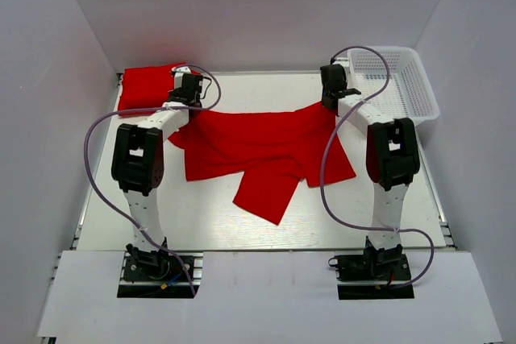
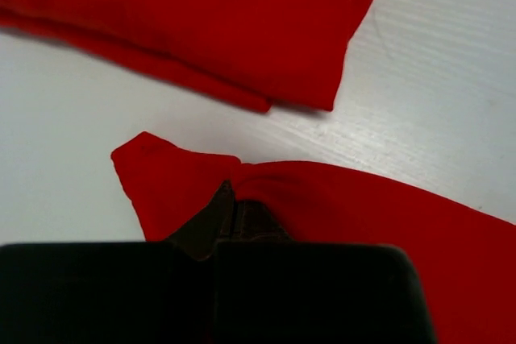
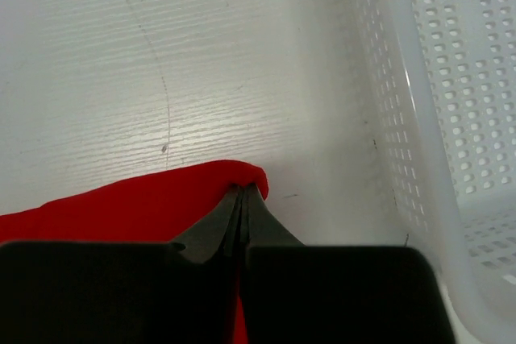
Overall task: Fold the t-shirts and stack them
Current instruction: Flatten out the tshirt
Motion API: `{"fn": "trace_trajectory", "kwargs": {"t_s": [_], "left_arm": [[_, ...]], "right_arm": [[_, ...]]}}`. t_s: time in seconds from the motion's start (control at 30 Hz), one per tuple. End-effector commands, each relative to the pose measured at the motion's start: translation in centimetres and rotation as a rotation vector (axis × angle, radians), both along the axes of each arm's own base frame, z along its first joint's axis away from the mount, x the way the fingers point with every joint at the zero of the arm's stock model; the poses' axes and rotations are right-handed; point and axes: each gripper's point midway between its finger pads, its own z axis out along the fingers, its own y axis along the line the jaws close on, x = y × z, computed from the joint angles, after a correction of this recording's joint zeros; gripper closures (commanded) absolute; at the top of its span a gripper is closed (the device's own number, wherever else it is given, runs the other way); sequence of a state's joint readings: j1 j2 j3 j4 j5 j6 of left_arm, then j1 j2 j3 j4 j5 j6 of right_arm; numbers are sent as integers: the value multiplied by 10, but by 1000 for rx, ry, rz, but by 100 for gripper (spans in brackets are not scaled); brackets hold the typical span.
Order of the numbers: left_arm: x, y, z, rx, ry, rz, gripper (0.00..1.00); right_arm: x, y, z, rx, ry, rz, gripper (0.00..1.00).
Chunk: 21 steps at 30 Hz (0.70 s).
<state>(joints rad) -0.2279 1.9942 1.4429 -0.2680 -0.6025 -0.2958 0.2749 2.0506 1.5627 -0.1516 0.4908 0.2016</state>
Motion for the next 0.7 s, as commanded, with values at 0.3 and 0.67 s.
{"fn": "trace_trajectory", "kwargs": {"t_s": [0.3, 0.67], "left_arm": [[21, -22, 37, -145, -24, -168, 0], [-66, -14, 130, -181, -121, -220, 0]], "right_arm": [[18, -1, 42, -31, -18, 24, 10], [-46, 13, 114, 102, -54, 133, 10]]}}
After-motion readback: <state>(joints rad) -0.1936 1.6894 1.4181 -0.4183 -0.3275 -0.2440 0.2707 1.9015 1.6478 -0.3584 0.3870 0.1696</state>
